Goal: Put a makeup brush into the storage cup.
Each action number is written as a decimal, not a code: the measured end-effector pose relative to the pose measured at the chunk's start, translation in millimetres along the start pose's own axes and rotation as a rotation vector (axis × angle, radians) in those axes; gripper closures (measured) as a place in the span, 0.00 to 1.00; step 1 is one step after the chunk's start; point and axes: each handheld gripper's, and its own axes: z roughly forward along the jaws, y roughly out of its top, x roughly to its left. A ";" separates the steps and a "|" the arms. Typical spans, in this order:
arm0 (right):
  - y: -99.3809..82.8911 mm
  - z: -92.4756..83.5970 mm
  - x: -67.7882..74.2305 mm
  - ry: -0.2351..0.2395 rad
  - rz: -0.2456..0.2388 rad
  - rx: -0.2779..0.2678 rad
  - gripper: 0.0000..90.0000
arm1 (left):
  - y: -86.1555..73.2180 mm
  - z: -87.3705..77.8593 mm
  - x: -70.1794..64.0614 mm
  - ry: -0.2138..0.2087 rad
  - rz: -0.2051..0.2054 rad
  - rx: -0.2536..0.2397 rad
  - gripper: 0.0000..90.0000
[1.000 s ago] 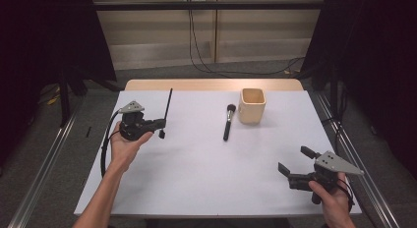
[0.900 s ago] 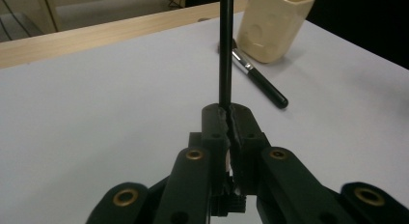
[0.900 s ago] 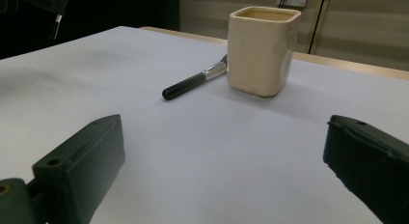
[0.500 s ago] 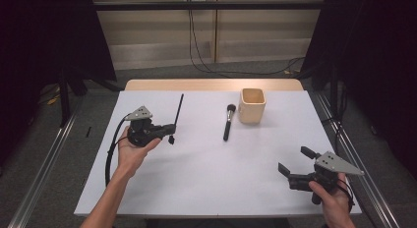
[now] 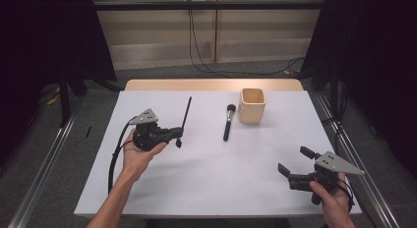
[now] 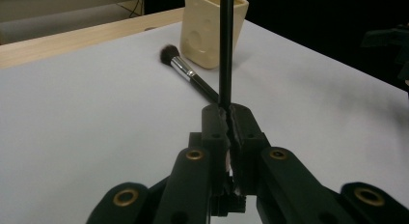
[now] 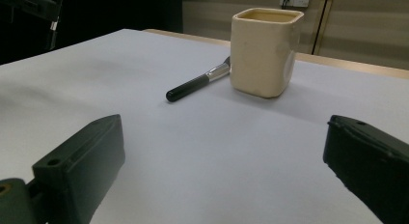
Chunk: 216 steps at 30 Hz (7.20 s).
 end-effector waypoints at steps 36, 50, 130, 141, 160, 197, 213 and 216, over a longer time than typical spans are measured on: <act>2.6 3.0 4.6 0.061 -0.028 -0.006 0.00 | 15.3 28.8 -55.0 -0.196 0.105 0.162 0.96; 12.1 17.6 13.9 0.138 -0.043 -0.009 0.00 | 19.5 35.8 -67.2 -0.261 0.127 0.252 0.96; 73.3 101.2 61.0 0.614 -0.357 0.549 0.03 | 45.1 57.2 -94.0 -0.348 0.326 0.776 0.96; 74.1 116.4 66.5 0.669 -0.405 0.662 0.06 | 46.8 57.3 -87.9 -0.334 0.346 0.821 0.96; 77.1 134.6 78.2 0.715 -0.505 0.818 0.05 | 45.3 66.4 -91.5 -0.318 0.423 0.922 0.96; 87.2 148.3 94.5 0.738 -0.592 0.819 0.34 | 36.2 76.0 -88.2 -0.321 0.430 0.941 0.96; 88.7 156.7 99.0 0.776 -0.598 0.801 0.71 | 36.0 78.1 -86.1 -0.311 0.436 0.940 0.96; 88.2 157.9 100.0 0.783 -0.603 0.798 0.76 | 36.1 78.3 -85.9 -0.311 0.431 0.936 0.96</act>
